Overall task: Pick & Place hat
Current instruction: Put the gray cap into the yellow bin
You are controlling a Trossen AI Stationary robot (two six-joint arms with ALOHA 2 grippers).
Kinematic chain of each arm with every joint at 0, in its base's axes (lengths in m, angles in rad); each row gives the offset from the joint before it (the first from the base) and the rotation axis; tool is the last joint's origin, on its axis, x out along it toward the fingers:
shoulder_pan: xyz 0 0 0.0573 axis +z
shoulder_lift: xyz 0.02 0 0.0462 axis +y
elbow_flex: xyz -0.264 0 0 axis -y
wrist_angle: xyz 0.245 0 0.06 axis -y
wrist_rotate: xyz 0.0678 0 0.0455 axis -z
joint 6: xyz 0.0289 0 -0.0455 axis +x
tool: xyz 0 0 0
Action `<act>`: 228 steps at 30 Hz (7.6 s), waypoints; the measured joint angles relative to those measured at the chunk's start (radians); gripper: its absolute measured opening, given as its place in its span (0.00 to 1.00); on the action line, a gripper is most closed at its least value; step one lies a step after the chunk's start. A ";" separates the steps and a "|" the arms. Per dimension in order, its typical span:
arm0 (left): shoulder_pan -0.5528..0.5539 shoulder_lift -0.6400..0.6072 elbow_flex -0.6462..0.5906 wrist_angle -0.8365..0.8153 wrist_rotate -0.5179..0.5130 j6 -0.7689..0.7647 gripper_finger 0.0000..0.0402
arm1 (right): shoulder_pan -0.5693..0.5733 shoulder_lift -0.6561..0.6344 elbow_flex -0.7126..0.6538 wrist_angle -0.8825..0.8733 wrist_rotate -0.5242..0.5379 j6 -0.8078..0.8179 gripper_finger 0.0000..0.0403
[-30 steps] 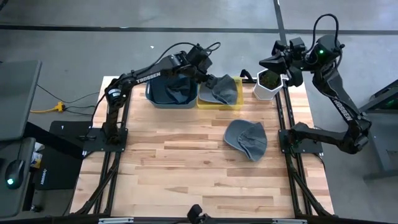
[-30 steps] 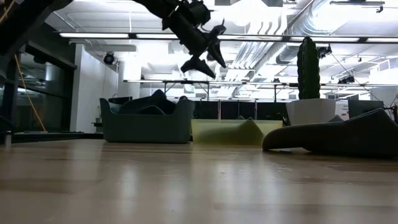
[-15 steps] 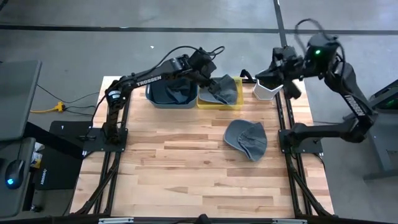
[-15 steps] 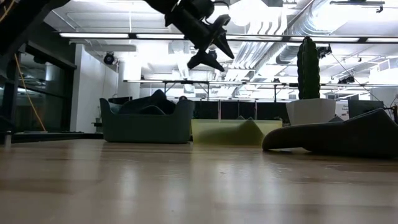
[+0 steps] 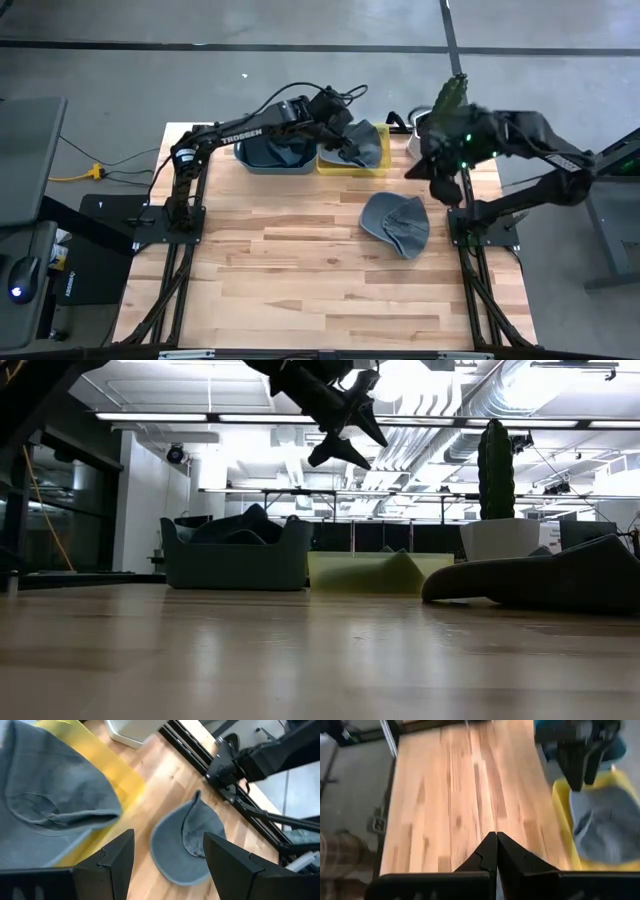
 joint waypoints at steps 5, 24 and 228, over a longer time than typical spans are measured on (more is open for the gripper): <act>-0.013 0.000 0.000 -0.040 0.020 0.007 0.53 | 0.131 -0.002 -0.080 -0.056 0.115 0.100 0.00; -0.118 0.002 -0.104 -0.393 -0.026 0.254 0.53 | 0.390 -0.002 -0.730 0.355 0.125 0.605 0.00; -0.106 -0.190 -0.230 -0.334 0.079 0.202 0.53 | 0.470 0.321 -0.453 -0.077 0.800 0.396 0.04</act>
